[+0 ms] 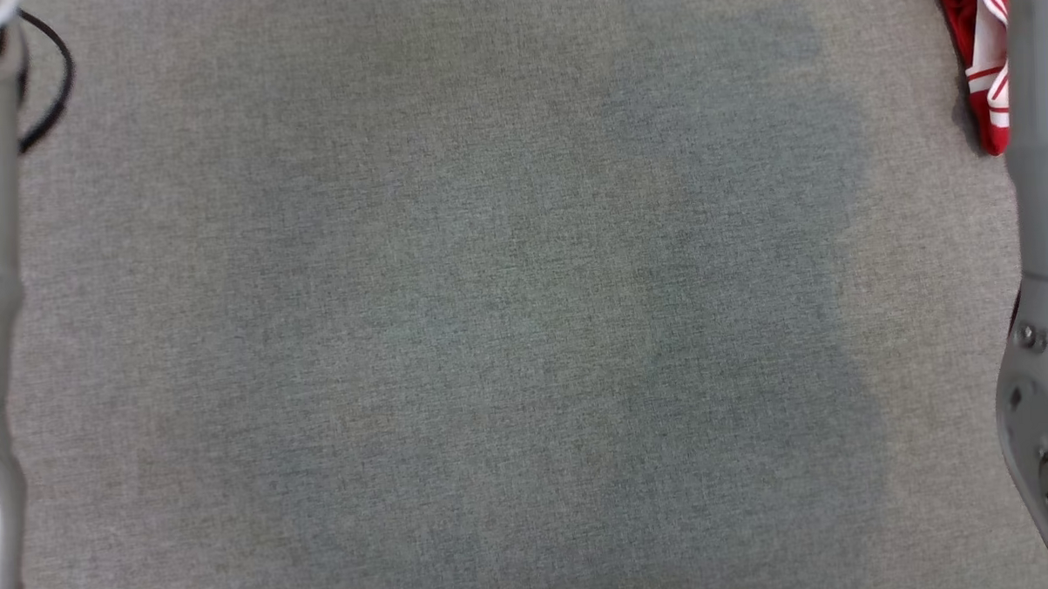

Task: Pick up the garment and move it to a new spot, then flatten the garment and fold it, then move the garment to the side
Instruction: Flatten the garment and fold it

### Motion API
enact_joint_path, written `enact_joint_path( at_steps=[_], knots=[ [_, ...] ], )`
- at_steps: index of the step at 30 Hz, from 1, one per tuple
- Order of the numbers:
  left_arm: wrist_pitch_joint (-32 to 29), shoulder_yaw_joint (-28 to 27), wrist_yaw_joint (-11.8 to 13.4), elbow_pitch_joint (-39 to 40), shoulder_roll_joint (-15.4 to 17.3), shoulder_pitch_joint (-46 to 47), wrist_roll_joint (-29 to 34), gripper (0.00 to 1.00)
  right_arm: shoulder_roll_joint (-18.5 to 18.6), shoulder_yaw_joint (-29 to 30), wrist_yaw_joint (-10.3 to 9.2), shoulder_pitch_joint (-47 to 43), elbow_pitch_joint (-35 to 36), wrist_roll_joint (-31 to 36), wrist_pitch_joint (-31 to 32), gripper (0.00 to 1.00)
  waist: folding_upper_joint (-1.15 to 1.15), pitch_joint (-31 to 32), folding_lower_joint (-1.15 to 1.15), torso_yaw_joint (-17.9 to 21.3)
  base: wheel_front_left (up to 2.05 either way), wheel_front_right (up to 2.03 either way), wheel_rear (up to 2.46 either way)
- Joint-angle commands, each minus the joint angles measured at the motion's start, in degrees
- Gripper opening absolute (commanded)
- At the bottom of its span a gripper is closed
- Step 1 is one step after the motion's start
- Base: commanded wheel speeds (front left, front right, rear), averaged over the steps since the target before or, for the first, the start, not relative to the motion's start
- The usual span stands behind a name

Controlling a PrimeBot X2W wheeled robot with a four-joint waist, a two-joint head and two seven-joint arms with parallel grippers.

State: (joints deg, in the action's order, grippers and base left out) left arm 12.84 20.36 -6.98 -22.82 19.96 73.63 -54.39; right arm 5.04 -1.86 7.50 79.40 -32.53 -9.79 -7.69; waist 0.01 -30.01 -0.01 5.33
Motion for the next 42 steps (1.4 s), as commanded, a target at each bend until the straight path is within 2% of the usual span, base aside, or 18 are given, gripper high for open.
enact_joint_path(
  at_steps=[1,8,11,17,22,24,27,28,31,37,42],
  knots=[
    [0.55,0.28,-0.24,-1.14,0.01,-2.58,-0.53,0.00,0.51,-0.79,-0.01,-2.93,-1.68,-0.66,0.47,0.00,-0.01,-0.25,0.01,0.07,0.00,0.00,0.00],
    [1.85,5.44,-0.64,-4.47,-1.54,-15.54,-3.37,0.00,1.99,-8.04,0.00,-15.81,-7.29,-6.01,5.92,0.00,-0.01,0.38,0.01,0.51,0.00,0.00,0.00],
    [1.95,10.44,-0.60,-3.84,-0.72,-22.91,-3.44,0.00,3.95,-11.40,0.00,-22.44,-6.92,-9.15,9.54,0.00,-0.01,2.51,0.01,0.07,0.00,0.00,0.00],
    [0.67,19.68,-0.58,-1.92,0.86,-37.78,-5.83,0.00,9.69,-14.96,0.00,-37.42,-0.22,-13.65,18.57,0.00,-0.01,10.07,0.01,-1.79,0.00,0.00,0.00],
    [-2.82,24.07,0.59,0.61,2.77,-48.41,-7.38,0.00,11.81,-11.68,0.00,-50.99,10.83,-14.60,26.79,0.00,-0.01,15.79,0.01,-3.27,0.00,0.00,0.00],
    [-4.29,25.07,1.94,2.49,3.64,-51.75,-7.92,0.00,11.89,-8.98,0.00,-57.05,15.91,-13.37,30.33,0.00,-0.01,17.59,0.01,-4.07,0.00,0.00,0.00],
    [-6.66,26.38,4.44,5.97,5.41,-56.73,-8.87,0.00,10.01,-4.13,0.00,-66.51,23.90,-11.41,36.55,0.00,-0.01,19.74,0.01,-5.10,0.00,0.00,0.00],
    [-6.66,26.38,4.44,5.97,5.41,-56.73,-8.87,0.00,10.01,-4.13,0.00,-66.51,23.90,-11.41,36.55,0.00,-0.01,19.74,0.01,-5.10,0.00,0.00,0.00],
    [-9.45,28.40,8.39,9.72,8.33,-60.56,-7.68,0.00,7.28,0.10,0.00,-76.04,32.23,-9.12,43.77,0.00,-0.01,21.39,0.01,-5.83,0.00,0.00,0.00],
    [-15.05,31.01,15.87,19.72,13.36,-68.58,-9.11,0.00,1.07,6.55,-0.01,-91.99,48.76,-4.28,56.89,0.00,-0.01,23.06,0.01,-6.30,0.00,0.00,0.00],
    [-18.38,32.41,20.06,28.91,16.35,-73.08,-10.21,0.00,-1.24,8.87,0.00,-99.46,58.53,-2.74,63.81,0.00,-0.01,23.04,0.01,-6.37,0.00,0.00,0.00]
  ],
)
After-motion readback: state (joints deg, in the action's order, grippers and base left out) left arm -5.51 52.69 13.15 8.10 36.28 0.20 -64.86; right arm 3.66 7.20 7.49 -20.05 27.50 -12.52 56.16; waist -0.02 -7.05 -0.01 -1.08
